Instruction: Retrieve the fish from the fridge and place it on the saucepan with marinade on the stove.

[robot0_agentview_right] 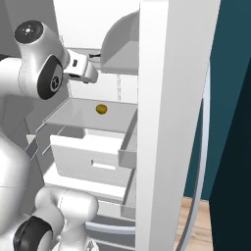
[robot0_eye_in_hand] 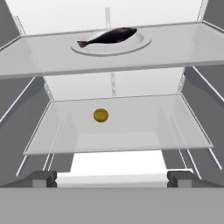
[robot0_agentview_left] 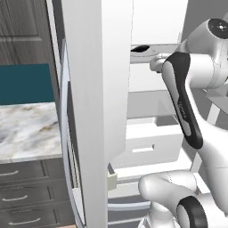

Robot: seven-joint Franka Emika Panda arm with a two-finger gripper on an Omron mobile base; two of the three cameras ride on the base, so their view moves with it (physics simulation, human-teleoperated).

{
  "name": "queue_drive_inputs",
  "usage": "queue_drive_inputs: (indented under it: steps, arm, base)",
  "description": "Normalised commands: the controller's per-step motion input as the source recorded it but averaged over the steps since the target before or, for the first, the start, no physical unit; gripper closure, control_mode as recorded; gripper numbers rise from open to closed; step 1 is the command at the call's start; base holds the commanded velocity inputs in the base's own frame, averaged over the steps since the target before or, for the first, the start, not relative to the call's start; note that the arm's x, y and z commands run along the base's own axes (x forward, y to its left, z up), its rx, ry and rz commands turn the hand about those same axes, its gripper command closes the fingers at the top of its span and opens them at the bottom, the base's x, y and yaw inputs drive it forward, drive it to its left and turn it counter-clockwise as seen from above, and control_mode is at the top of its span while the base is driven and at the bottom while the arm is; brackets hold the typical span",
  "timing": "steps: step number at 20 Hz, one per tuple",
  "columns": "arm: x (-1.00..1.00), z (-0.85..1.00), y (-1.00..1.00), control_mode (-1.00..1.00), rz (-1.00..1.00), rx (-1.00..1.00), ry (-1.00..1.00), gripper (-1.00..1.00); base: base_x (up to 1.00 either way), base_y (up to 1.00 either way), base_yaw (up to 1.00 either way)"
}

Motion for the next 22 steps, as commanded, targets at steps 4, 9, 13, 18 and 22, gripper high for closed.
queue_drive_inputs:
  steps: [4,9,13,18,22]
  arm:
    - [0.01,0.22,0.0,-1.0,0.0,0.0,0.0,-1.0]
    - [0.03,0.17,0.0,-1.0,0.0,0.0,0.0,-1.0]
    - [0.21,0.0,0.0,-1.0,0.0,0.0,0.0,-1.0]
    - [0.34,0.0,0.05,-1.0,-0.01,0.0,0.0,-1.0]
    - [0.28,0.01,0.13,-1.0,-0.08,0.0,0.0,-1.0]
  base:
    - [0.0,0.0,0.0]
    - [0.0,0.0,0.0]
    - [0.0,0.0,0.0]
    - [0.0,0.0,0.0]
    - [0.0,0.0,0.0]
